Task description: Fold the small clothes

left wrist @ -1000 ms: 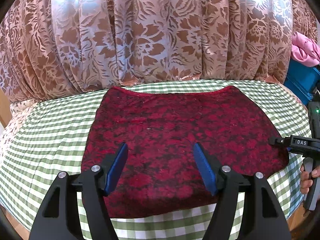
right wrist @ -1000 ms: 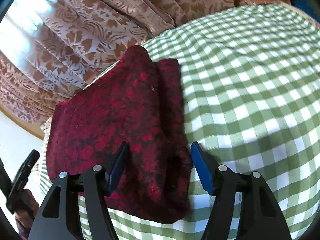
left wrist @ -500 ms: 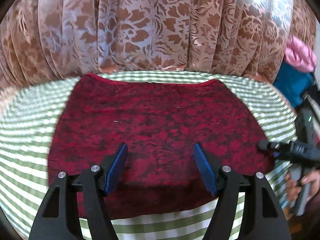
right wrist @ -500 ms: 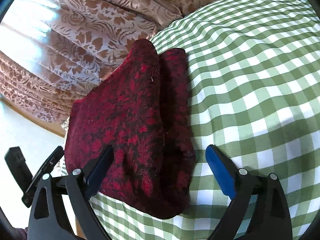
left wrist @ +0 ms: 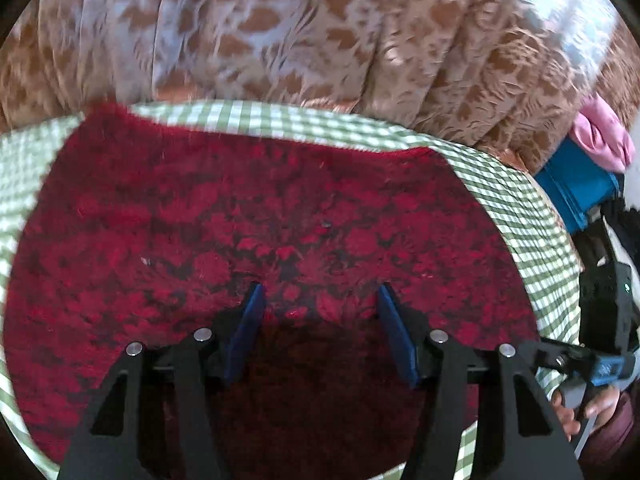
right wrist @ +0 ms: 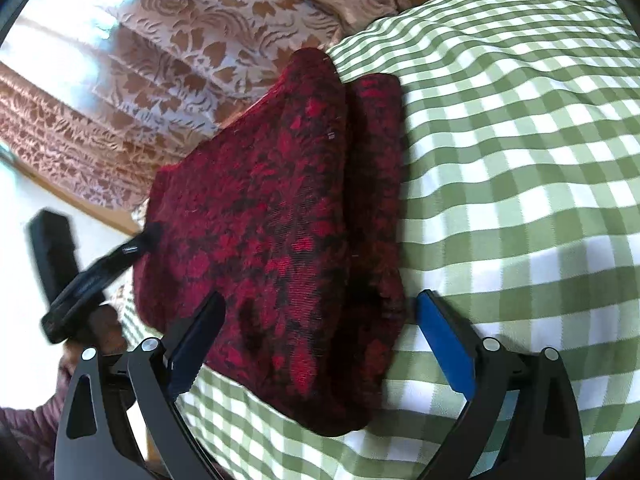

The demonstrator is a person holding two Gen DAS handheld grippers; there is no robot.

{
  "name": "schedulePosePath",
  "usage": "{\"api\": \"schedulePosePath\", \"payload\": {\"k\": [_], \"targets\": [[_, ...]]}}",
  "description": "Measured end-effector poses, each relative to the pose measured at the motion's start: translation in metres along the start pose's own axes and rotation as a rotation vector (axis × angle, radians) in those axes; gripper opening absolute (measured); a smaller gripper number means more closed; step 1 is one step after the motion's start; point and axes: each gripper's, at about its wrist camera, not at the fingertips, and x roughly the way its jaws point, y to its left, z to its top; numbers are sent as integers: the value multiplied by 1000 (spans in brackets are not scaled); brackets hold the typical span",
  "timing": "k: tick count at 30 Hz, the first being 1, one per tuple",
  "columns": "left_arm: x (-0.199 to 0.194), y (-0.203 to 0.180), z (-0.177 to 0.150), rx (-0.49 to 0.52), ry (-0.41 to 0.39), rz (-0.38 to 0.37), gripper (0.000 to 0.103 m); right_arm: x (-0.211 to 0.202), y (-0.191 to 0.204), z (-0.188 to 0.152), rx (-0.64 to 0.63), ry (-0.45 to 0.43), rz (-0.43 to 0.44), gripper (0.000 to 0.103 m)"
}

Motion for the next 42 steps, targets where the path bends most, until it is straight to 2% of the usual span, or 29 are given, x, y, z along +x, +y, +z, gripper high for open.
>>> {"api": "schedulePosePath", "payload": {"k": [2, 4, 7, 9, 12, 14, 18, 19, 22, 25, 27, 30, 37, 42], "targets": [[7, 8, -2, -43, 8, -30, 58, 6, 5, 1, -21, 17, -10, 95], [8, 7, -3, -43, 7, -35, 58, 15, 9, 2, -33, 24, -22, 94], [10, 8, -5, -43, 7, -39, 58, 24, 13, 2, -40, 16, -27, 78], [12, 7, -6, -27, 5, -28, 58, 27, 14, 1, -24, 9, -19, 56], [10, 8, -4, -28, -2, -22, 57, 23, 17, 0, -4, -8, -4, 41], [5, 10, -4, -36, -15, -25, 56, 18, 25, 0, -8, -25, -3, 37], [-10, 16, -5, -51, -38, -34, 48, 9, 42, -1, -52, -46, -14, 34], [-16, 19, -5, -58, -50, -40, 43, 8, 45, -1, -62, -47, -23, 34], [-39, 30, -10, -82, -95, -45, 39, 5, 55, 1, -86, -56, -43, 33], [-61, 47, -16, -92, -131, -17, 32, 2, 64, 4, -115, -62, -74, 33], [-69, 65, -18, -117, -119, -10, 31, -1, 73, 6, -133, -70, -86, 33], [-57, 84, -24, -140, -47, -25, 29, -6, 93, 9, -175, -86, -98, 32], [-38, 99, -28, -201, -29, -94, 29, 2, 175, 22, -346, -107, -129, 31], [-41, 109, -35, -227, -34, -163, 29, 41, 241, 26, -496, -66, -157, 31]]}}
